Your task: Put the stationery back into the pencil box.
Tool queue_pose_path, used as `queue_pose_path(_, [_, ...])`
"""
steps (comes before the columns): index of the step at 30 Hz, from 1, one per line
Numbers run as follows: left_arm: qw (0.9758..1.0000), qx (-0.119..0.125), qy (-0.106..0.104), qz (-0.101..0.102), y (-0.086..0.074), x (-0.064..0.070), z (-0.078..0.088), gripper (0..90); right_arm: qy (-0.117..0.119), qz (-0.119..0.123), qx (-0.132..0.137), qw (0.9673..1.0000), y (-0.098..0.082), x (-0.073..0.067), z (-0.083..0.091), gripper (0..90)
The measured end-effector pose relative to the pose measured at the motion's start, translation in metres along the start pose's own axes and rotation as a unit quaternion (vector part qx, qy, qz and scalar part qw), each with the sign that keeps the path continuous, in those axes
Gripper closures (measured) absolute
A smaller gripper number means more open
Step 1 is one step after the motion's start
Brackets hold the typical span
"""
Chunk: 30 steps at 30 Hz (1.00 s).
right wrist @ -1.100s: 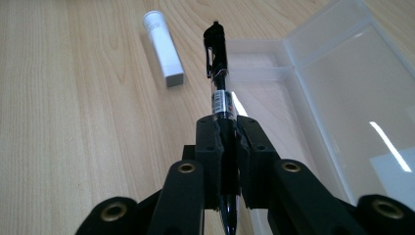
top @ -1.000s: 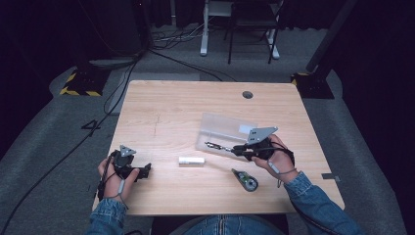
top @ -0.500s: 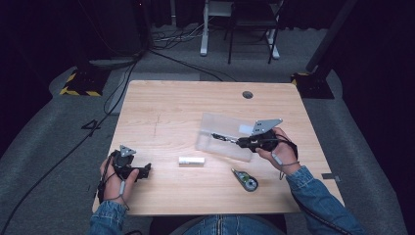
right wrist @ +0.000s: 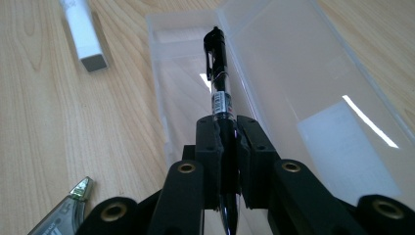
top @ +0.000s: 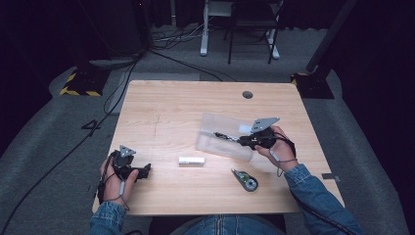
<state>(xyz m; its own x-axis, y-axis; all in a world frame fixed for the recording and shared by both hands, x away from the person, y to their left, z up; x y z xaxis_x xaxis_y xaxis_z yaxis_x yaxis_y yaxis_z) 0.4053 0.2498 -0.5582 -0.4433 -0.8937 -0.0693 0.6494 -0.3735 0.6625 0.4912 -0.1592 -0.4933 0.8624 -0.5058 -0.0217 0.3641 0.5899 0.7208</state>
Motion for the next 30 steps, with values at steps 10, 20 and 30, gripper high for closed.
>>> queue_pose_path(10, [1.0,0.0,0.0,0.0,0.0,0.0,0.0,0.4,-0.001,0.001,-0.015,0.9999,-0.007,0.005,-0.014,80.5])
queue_pose_path(20, [1.0,0.0,0.001,0.0,0.0,0.0,0.0,0.4,0.002,-0.001,-0.017,0.9999,-0.01,0.008,-0.019,80.4])
queue_pose_path(30, [1.0,0.0,0.0,0.0,0.0,0.0,0.0,0.4,-0.004,0.001,-0.02,0.9998,-0.014,0.011,-0.023,80.1])
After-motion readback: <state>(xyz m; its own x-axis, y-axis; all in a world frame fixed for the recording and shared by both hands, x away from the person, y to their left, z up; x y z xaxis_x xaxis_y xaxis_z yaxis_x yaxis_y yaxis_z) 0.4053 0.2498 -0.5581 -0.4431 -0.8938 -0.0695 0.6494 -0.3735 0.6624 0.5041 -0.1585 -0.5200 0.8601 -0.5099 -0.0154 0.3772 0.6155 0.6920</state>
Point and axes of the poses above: each handheld gripper's, and its own axes: z roughly backward along the jaws, y roughly out of its top, x roughly to its right, the point moved 7 cm from there along -z, roughly forward along the jaws, and after that the axes turned 8 degrees about -z, right-handed, at the moved point
